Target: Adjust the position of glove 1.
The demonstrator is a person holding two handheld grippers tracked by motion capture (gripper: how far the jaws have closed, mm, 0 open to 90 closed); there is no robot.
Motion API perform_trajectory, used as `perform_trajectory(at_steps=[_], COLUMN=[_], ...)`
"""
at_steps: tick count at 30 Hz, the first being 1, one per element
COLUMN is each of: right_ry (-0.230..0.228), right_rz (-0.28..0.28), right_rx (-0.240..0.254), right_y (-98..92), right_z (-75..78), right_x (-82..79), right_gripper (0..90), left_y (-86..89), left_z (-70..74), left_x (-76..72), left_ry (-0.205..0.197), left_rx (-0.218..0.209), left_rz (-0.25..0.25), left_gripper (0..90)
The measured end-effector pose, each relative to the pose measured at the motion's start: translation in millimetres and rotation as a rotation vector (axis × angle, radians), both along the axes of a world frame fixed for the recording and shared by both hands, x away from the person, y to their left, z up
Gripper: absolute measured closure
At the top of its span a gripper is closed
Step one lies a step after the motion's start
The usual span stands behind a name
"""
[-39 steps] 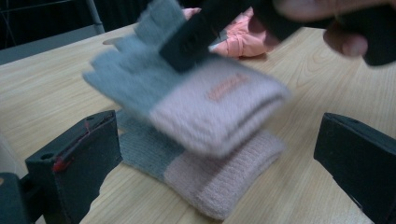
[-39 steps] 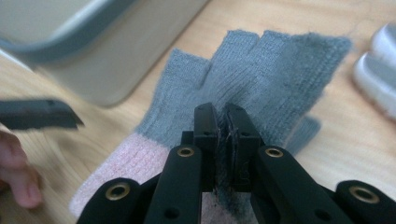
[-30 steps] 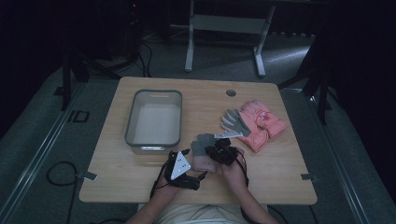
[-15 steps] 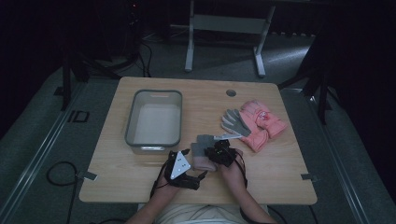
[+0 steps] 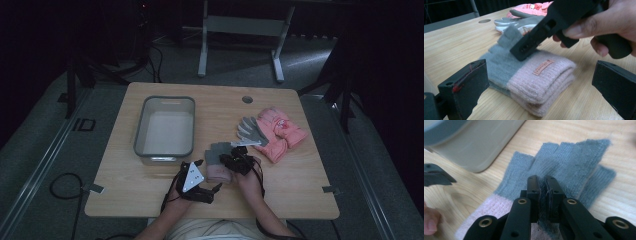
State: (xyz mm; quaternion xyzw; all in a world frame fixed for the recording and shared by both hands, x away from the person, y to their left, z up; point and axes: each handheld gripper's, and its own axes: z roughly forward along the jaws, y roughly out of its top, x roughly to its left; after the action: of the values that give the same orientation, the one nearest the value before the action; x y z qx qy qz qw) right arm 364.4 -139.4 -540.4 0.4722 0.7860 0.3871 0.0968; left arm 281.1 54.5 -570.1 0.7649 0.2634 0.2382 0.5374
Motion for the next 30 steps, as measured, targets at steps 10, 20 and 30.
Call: perform_trajectory(at_steps=[10, 20, 30], right_ry=[0.018, -0.033, -0.055], right_rz=[-0.012, 0.012, 0.057], right_rx=[0.010, 0.046, 0.029], right_y=[-1.6, -20.2, -70.5], right_z=[-7.1, 15.8, 37.3], right_x=[-1.9, 0.5, 23.1], right_gripper=[80.8, 68.1, 67.1], left_y=[-1.0, -1.7, -5.4], left_z=[-0.1, 7.5, 23.6], left_x=[-0.7, -0.3, 7.9], left_ry=[-0.004, -0.031, 0.041], left_rx=[0.002, 0.073, 0.175], left_rz=[0.000, -0.046, -0.061], left_gripper=[0.3, 3.5, 12.3])
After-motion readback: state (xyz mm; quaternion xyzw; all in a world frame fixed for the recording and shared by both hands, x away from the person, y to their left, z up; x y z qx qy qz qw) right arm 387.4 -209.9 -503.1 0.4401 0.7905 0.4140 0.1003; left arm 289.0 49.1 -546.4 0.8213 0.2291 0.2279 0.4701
